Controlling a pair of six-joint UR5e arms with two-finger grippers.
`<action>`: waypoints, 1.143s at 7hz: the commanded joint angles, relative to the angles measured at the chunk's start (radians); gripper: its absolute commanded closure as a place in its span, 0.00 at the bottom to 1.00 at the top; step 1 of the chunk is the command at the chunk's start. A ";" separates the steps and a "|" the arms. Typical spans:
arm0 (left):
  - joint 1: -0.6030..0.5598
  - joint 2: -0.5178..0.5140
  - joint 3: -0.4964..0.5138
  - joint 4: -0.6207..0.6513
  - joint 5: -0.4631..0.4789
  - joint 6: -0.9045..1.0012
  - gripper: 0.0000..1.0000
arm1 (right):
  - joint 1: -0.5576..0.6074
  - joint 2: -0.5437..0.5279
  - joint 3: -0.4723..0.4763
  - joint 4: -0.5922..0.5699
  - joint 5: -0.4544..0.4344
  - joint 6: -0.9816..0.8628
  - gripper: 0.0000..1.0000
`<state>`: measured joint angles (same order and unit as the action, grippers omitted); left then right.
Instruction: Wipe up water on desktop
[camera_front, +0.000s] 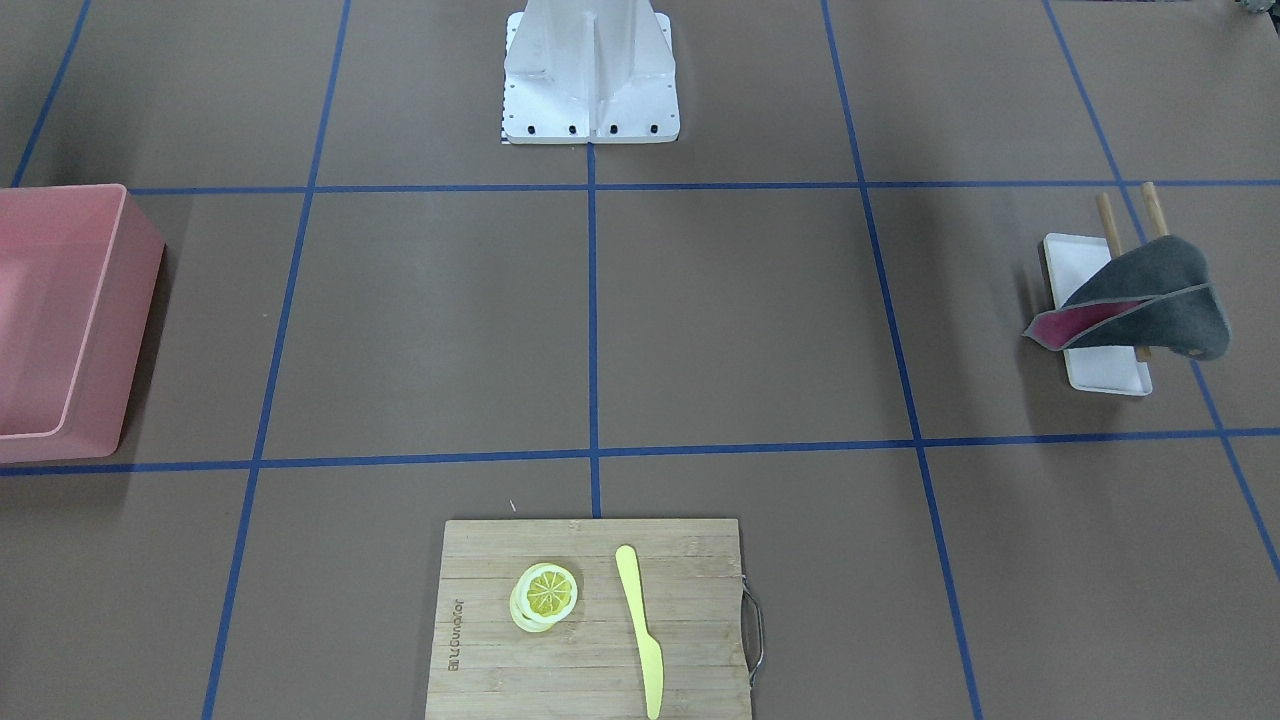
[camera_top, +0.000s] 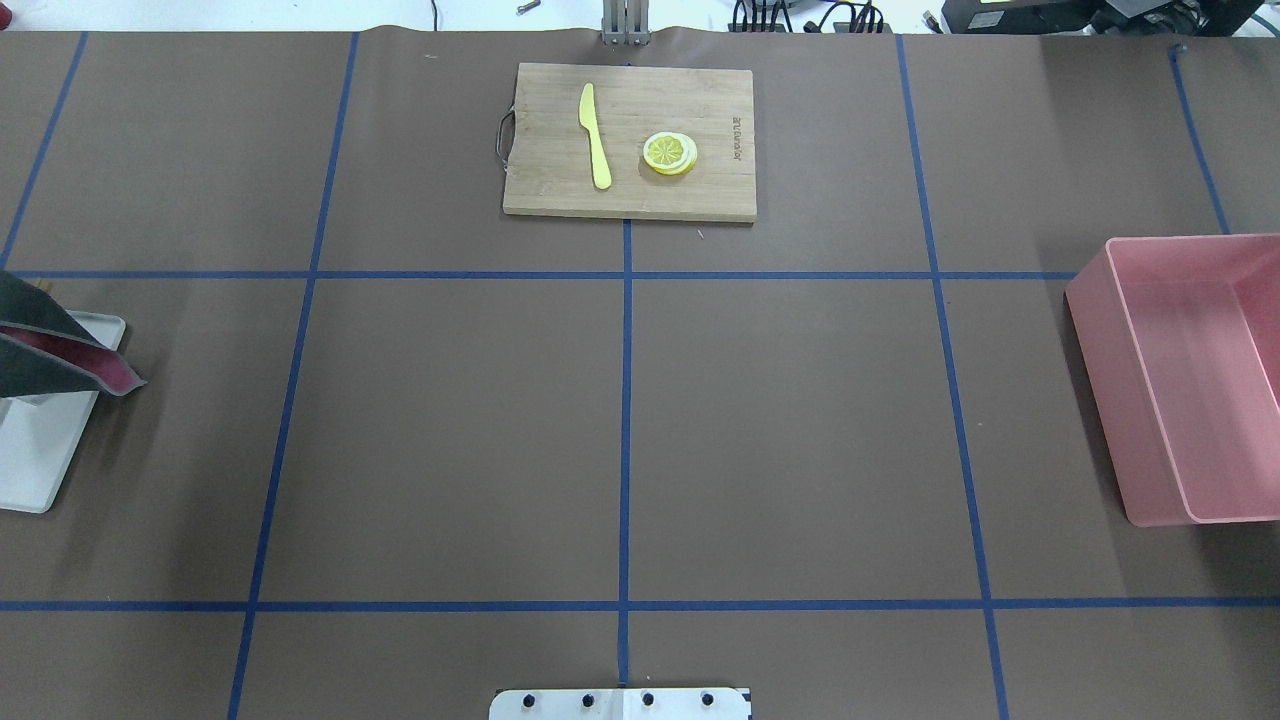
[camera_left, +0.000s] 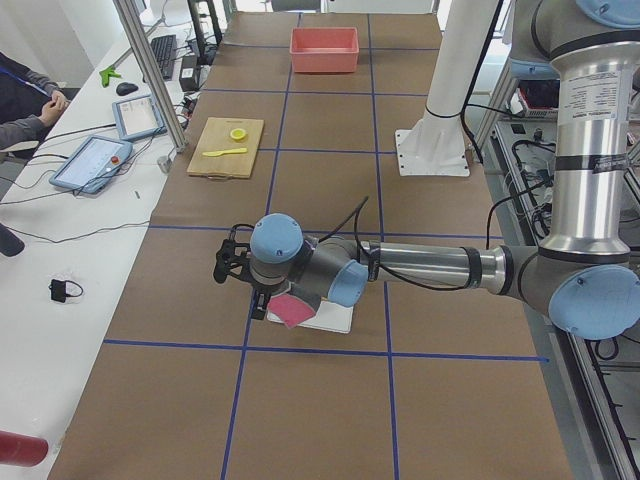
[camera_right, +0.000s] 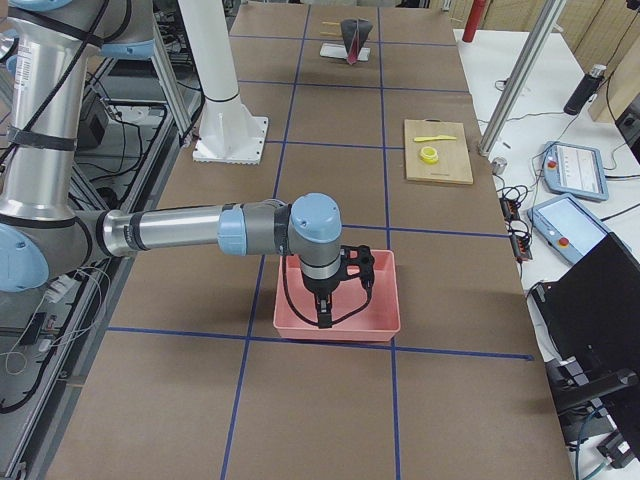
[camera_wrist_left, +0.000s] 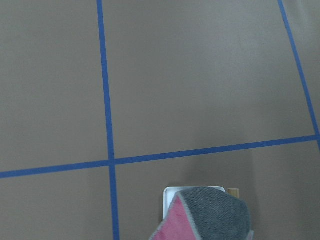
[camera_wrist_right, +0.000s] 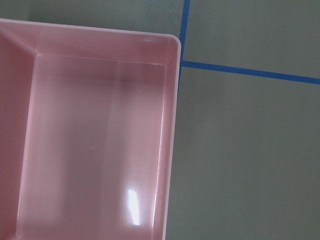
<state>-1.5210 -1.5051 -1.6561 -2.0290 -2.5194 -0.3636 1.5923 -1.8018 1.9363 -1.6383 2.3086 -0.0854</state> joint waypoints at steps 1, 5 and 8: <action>0.118 0.089 0.007 -0.286 -0.007 -0.351 0.02 | 0.000 -0.001 0.000 0.000 0.000 0.000 0.00; 0.160 0.066 0.116 -0.462 -0.001 -0.485 0.24 | 0.000 -0.001 0.001 0.002 0.000 0.000 0.00; 0.160 -0.016 0.205 -0.468 -0.001 -0.475 0.34 | 0.000 -0.001 0.003 0.002 0.000 0.000 0.00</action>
<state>-1.3607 -1.4898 -1.4866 -2.4962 -2.5203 -0.8434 1.5923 -1.8024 1.9378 -1.6368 2.3080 -0.0859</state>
